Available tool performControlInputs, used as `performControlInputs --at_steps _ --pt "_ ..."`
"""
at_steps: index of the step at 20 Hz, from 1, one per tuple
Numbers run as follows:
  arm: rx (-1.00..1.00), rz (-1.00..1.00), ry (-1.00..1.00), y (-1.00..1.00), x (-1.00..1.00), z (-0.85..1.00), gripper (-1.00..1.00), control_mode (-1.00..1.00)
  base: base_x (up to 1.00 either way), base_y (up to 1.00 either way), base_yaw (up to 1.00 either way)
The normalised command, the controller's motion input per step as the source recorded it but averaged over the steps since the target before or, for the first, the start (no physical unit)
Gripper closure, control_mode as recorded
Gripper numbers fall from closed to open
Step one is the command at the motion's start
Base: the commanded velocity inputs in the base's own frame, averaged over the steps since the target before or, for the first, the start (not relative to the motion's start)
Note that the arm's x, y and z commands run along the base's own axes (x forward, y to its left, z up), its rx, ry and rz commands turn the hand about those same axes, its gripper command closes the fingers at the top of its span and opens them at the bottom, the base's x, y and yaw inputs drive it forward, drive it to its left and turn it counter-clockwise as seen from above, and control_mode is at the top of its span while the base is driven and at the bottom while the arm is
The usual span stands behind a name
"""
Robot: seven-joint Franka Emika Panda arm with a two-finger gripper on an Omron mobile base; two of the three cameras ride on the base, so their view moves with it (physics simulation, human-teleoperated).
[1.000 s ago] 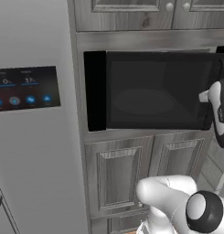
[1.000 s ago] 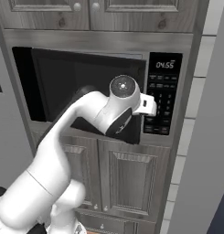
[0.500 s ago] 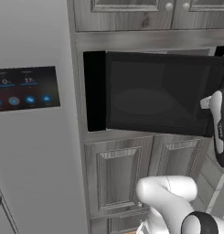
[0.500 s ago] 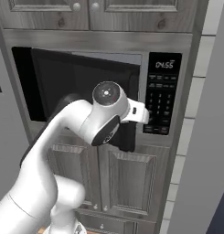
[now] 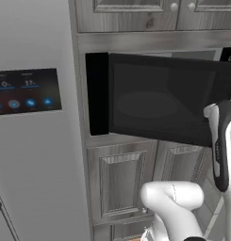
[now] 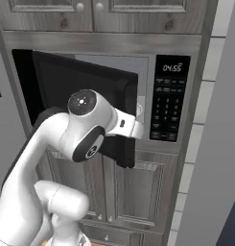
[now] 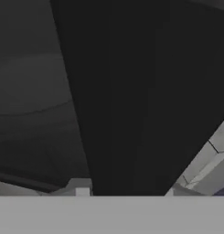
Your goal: Place the sponge inside the microwave to prepare for sanitizing.
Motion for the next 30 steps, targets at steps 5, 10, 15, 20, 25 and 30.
performControlInputs --at_steps 5,10,15,20,25,30 --pt "-0.03 -0.16 0.06 0.59 -0.16 0.00 1.00 -1.00 0.00 0.00 0.00" --pt "-0.02 -0.15 0.02 0.55 -0.21 0.00 -1.00 -1.00 0.00 0.00 0.00" --pt "0.00 -0.06 0.00 0.07 -0.10 0.00 -1.00 -1.00 0.00 0.00 0.00" --pt "0.00 0.00 -0.04 0.00 -0.19 0.02 -1.00 -1.00 0.00 0.00 0.00" --pt "0.00 -0.01 -0.05 0.00 -0.61 0.27 -1.00 -1.00 0.00 0.00 0.00" --pt "0.13 -0.05 -0.07 0.00 -0.59 0.25 -1.00 -1.00 0.00 0.00 0.00"
